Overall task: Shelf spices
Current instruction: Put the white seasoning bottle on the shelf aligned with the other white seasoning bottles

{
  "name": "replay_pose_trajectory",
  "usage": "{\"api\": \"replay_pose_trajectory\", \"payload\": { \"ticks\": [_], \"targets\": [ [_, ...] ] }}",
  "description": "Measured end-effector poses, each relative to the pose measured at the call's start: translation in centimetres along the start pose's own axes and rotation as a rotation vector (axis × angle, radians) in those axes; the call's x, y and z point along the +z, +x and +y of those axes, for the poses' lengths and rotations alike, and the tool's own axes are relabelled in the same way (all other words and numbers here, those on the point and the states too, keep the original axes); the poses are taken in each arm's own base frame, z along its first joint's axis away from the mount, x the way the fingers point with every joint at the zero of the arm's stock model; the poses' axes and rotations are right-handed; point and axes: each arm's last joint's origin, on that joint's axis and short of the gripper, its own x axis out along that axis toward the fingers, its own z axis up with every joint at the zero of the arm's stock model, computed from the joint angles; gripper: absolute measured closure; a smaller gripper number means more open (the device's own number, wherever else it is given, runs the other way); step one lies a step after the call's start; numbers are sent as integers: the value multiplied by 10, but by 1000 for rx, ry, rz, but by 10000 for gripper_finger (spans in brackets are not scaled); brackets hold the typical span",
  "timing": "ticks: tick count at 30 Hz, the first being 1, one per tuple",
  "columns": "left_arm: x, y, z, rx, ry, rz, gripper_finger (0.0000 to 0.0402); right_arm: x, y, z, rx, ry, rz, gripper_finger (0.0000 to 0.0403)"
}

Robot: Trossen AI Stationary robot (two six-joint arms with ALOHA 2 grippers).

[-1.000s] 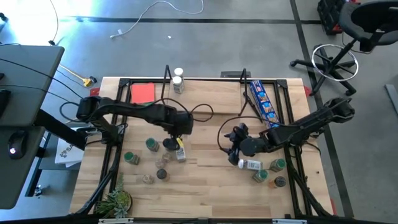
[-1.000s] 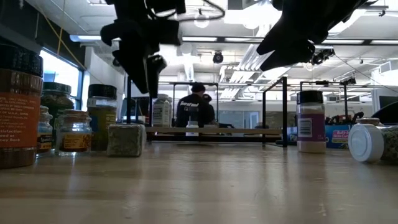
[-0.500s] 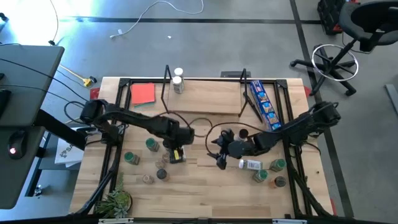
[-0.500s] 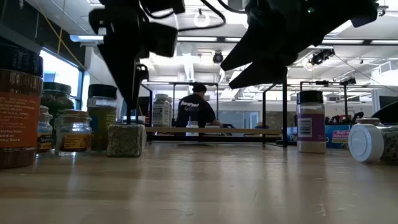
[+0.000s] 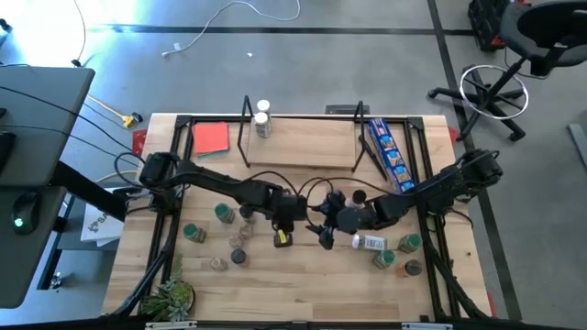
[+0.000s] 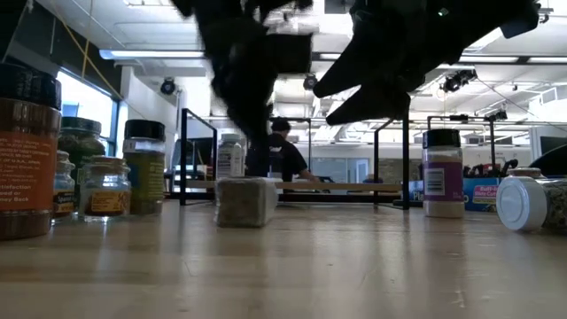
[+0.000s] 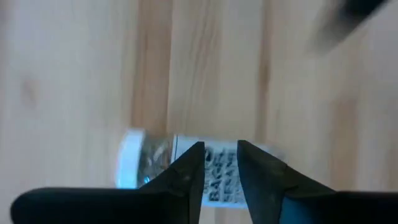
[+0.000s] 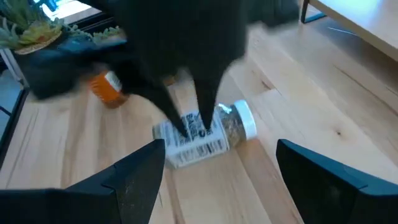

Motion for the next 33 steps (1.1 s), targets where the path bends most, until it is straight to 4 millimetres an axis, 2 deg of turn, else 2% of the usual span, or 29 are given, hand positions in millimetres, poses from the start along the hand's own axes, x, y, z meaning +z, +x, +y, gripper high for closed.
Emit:
{"api": "replay_pose_trajectory", "payload": {
  "ticks": [2, 4, 7, 12, 17, 21, 28, 33],
  "targets": [
    [5, -15, -4, 17, 0, -29, 319, 0, 1, -1, -6, 34, 1, 100],
    [2, -17, -5, 26, -41, 1, 322, -2, 4, -3, -3, 73, 21, 100],
    [-12, -6, 1, 45, -145, 110, 327, -7, 16, -8, 34, 140, 82, 100],
    [-34, 14, 19, 86, -283, 162, 345, -20, 46, -21, 31, 260, 193, 100],
    [-42, 29, 33, 50, -342, 103, 371, -21, 77, -24, 69, 288, 268, 100],
    [-45, 36, 36, 20, -320, 53, 391, -18, 95, -22, 117, 264, 304, 100],
    [-42, 36, 33, 41, -247, 2, 400, -19, 99, -20, 124, 203, 323, 100],
    [-41, 26, 16, 82, -121, -50, 401, -18, 93, -12, 149, 85, 308, 100]
  ]
}}
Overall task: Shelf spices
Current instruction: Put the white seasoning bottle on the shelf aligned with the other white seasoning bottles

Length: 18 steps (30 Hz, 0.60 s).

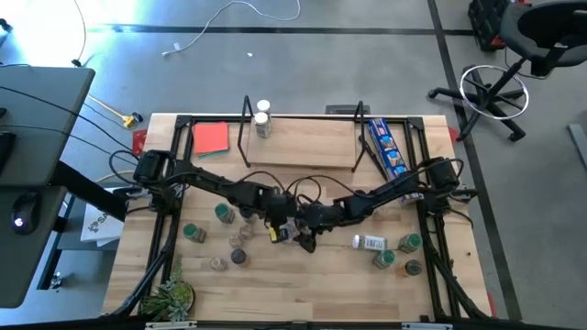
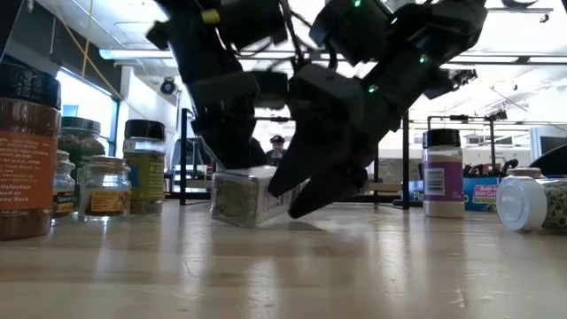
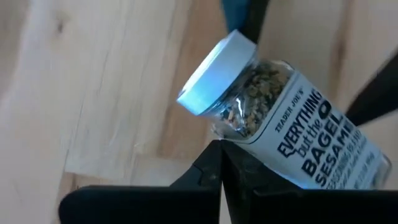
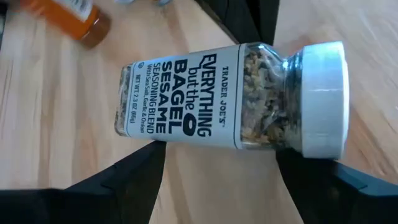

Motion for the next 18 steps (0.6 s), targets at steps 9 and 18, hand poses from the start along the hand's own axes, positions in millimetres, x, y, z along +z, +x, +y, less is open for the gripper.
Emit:
{"api": "replay_pose_trajectory", "payload": {
  "ticks": [9, 18],
  "targets": [
    [-6, -24, -35, 205, 200, -142, 401, 3, -31, 26, -166, -352, -108, 100],
    [-31, -14, -60, 322, 293, -297, 401, -10, -30, 35, -336, -652, -97, 100]
  ]
}}
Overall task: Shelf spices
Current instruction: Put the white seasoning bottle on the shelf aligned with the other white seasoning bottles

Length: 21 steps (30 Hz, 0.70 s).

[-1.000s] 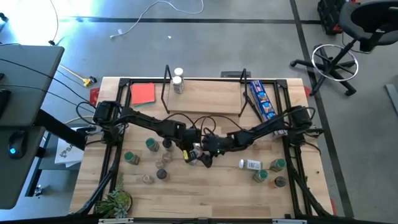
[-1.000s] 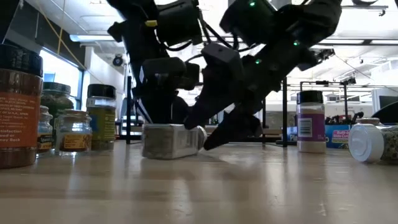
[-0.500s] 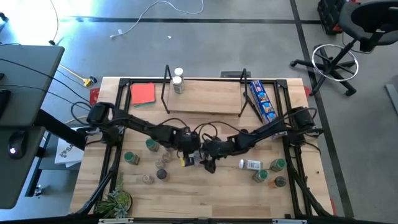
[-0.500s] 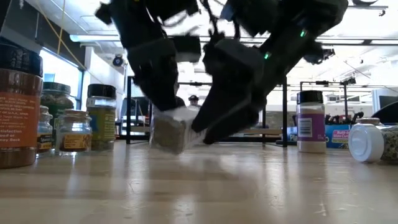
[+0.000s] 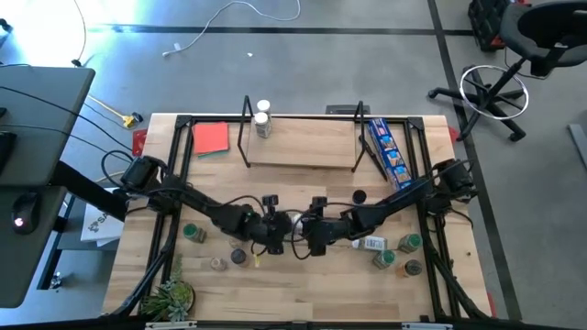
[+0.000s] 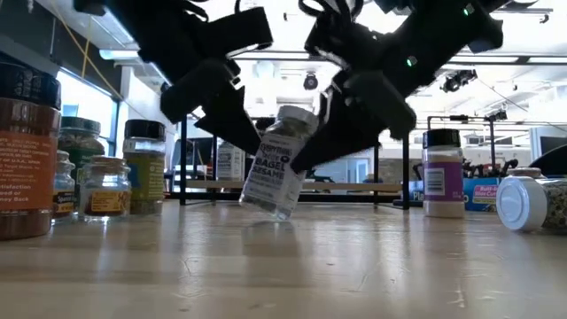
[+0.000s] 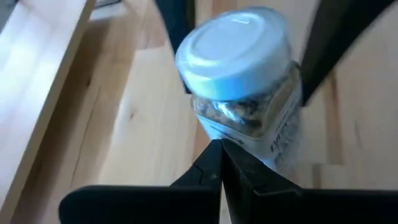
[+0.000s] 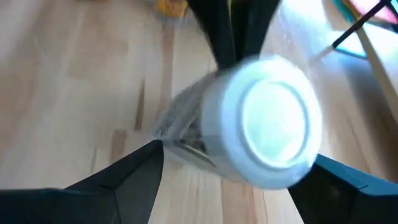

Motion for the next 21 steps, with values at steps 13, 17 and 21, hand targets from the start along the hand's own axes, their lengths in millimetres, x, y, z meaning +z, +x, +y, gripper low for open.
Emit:
{"api": "replay_pose_trajectory", "payload": {
  "ticks": [13, 17, 21],
  "targets": [
    [-19, -20, -6, -3, 74, 94, 393, -2, -7, -5, -30, 44, 42, 100],
    [-15, -42, 5, -43, 21, 96, 358, 0, -21, -9, -36, 124, 71, 100],
    [-2, -59, 20, -80, -68, 19, 297, -1, -34, -9, -70, 159, 99, 100]
  ]
}}
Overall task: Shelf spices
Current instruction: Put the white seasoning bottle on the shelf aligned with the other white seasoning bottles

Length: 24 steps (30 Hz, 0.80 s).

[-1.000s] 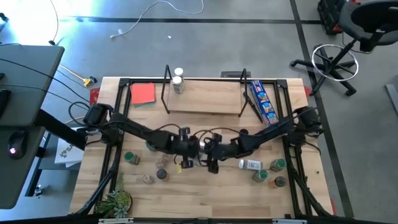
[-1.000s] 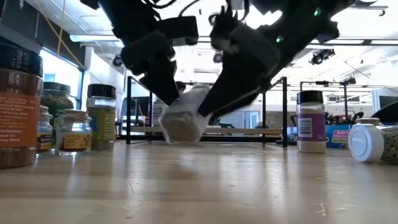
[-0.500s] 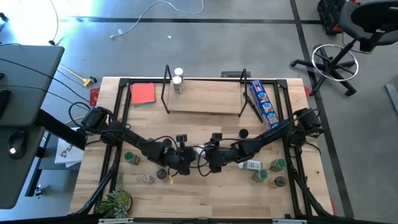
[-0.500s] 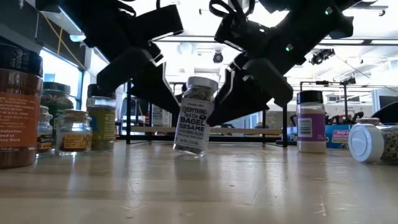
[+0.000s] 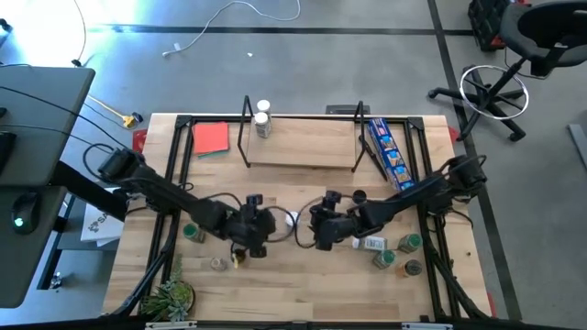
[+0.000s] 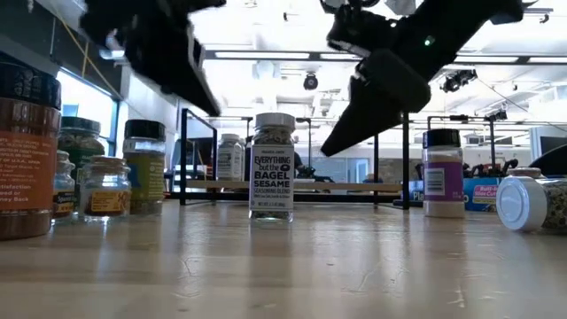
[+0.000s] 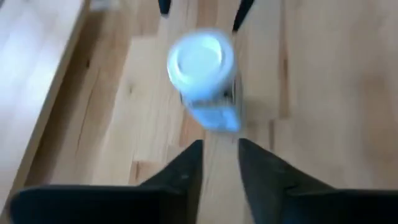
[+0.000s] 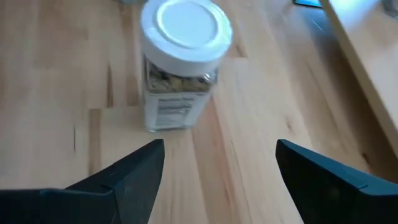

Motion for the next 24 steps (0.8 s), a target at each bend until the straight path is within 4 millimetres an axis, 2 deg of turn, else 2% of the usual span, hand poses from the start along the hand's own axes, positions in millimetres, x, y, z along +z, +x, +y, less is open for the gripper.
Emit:
{"api": "replay_pose_trajectory", "payload": {
  "ticks": [4, 8, 11, 15, 24],
  "targets": [
    [15, -2, 10, -63, -24, -95, 219, -4, -6, 5, -36, 24, 5, 100],
    [26, 13, 15, -108, 15, -169, 142, -6, -10, 11, -31, 50, -3, 100],
    [26, 25, 22, -78, 6, -158, 103, -8, -14, 16, -30, 64, -8, 100],
    [25, 39, 27, -102, -46, -133, 86, -11, -18, 21, -46, 67, -13, 100],
    [21, 54, 21, -149, -68, -108, 95, -13, -21, 23, -84, 61, -20, 100]
  ]
}}
